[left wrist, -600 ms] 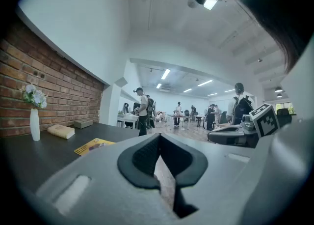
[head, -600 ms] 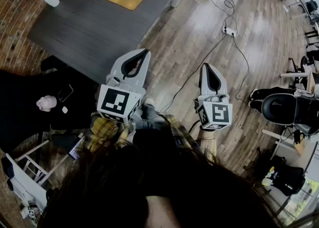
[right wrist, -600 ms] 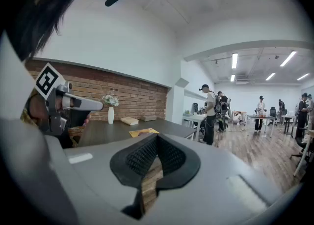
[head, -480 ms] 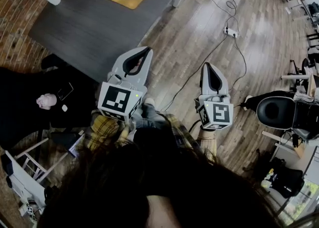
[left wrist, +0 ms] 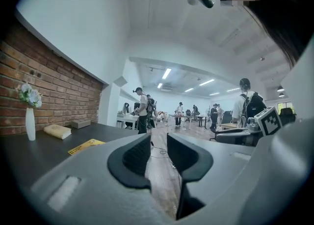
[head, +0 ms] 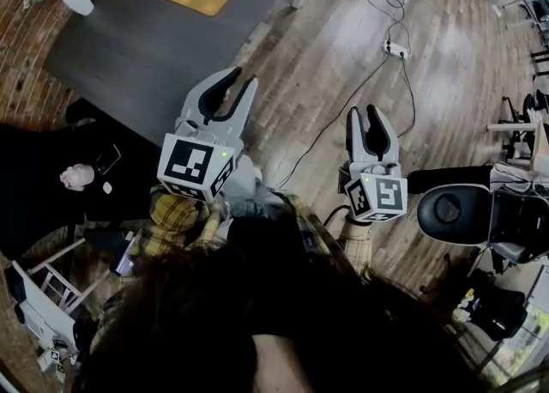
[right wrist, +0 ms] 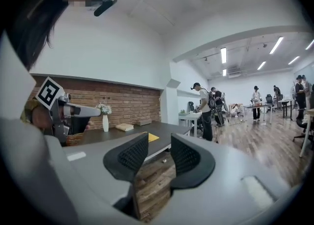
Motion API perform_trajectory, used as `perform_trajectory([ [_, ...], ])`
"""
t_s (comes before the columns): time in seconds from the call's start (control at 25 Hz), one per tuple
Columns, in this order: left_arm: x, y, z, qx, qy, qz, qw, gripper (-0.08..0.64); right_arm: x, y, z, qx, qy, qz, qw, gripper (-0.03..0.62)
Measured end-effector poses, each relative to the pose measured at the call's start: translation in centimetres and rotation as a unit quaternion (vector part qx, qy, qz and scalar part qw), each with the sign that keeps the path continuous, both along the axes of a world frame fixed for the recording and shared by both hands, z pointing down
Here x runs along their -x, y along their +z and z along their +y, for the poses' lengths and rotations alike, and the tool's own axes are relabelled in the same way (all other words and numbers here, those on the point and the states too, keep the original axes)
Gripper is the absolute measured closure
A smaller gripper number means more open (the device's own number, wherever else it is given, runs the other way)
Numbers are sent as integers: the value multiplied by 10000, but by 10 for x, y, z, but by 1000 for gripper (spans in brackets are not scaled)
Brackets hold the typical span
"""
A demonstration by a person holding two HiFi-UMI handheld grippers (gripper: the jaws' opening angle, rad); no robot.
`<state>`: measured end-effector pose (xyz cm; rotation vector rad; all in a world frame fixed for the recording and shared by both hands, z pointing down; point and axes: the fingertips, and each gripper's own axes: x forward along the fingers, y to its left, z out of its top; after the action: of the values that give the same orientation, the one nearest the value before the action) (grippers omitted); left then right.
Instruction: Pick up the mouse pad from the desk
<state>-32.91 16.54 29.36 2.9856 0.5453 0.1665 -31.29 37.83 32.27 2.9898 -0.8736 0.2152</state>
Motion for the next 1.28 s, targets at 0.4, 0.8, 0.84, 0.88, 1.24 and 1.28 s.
perform_trajectory([
  [0.4,-74,19,4,-111,47,-90,9999,286,-63,15,17,-244,179,-157,9994,345],
  [0.8,-205,10,-30,63,-101,16,9999,210,-186,2,-18,-208,-44,-224,9995,272],
  [0.84,-217,10,-37,86,-153,5,9998,210,-199,1,-23,-197,-80,-241,9995,264],
  [0.88,-228,12,-44,97,-208,-11,9997,209,-211,2,-27,-186,-119,-265,9994,255],
  [1.24,-280,31,-106,115,-734,-230,9970,204,-289,19,-90,-172,-645,-487,9966,239],
  [1.28,-281,32,-114,146,-814,-238,9963,204,-294,20,-102,-159,-759,-504,9957,238],
])
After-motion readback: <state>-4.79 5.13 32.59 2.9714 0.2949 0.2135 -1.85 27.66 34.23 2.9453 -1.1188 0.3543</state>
